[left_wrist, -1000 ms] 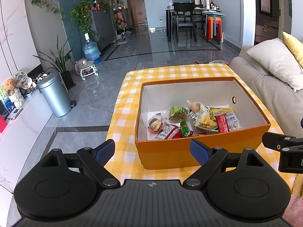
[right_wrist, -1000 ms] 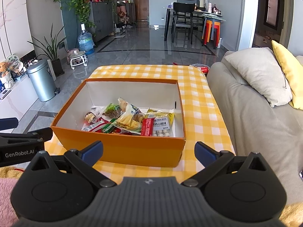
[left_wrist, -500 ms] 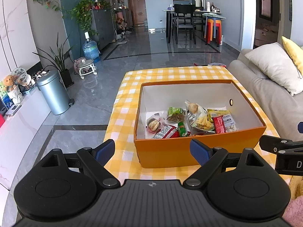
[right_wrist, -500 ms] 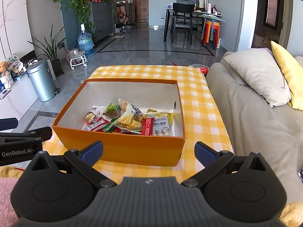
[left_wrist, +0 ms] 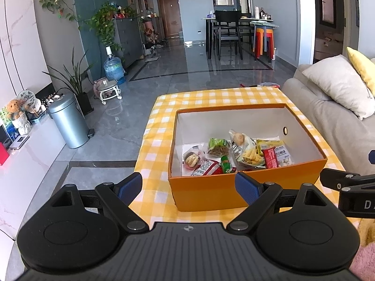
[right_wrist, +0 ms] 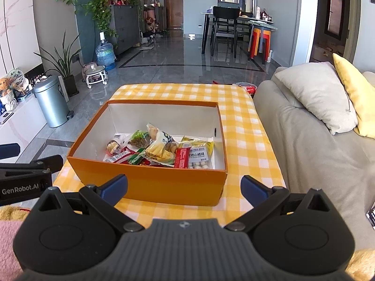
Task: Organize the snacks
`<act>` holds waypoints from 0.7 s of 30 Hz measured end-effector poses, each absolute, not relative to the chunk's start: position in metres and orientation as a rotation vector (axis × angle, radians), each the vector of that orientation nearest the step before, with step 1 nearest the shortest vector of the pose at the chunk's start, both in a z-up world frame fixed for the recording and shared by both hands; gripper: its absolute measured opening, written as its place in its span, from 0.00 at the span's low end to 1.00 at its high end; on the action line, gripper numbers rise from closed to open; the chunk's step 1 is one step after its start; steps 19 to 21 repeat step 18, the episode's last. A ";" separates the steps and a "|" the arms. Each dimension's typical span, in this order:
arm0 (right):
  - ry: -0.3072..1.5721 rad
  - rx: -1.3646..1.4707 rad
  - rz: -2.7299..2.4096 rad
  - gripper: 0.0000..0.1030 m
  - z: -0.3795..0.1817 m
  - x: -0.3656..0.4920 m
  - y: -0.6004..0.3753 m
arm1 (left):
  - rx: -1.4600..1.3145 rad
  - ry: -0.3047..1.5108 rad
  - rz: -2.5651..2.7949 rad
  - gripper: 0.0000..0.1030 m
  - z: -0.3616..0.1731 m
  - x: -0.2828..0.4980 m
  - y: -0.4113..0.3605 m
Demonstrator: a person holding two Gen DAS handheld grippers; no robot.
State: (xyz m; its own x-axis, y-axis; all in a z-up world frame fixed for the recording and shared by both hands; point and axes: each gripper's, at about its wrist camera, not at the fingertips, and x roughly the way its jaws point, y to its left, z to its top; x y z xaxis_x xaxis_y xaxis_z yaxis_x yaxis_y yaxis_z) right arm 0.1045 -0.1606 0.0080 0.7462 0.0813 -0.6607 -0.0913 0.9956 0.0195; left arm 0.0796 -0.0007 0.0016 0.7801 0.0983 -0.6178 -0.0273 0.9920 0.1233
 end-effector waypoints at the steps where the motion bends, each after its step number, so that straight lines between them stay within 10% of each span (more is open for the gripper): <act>1: 0.721 -0.016 0.095 0.96 0.008 0.104 -0.160 | 0.116 0.670 0.065 1.00 0.002 0.079 -0.001; 21: 0.705 -0.032 0.110 0.96 0.016 0.094 -0.154 | 0.096 0.609 0.050 1.00 0.015 0.065 0.003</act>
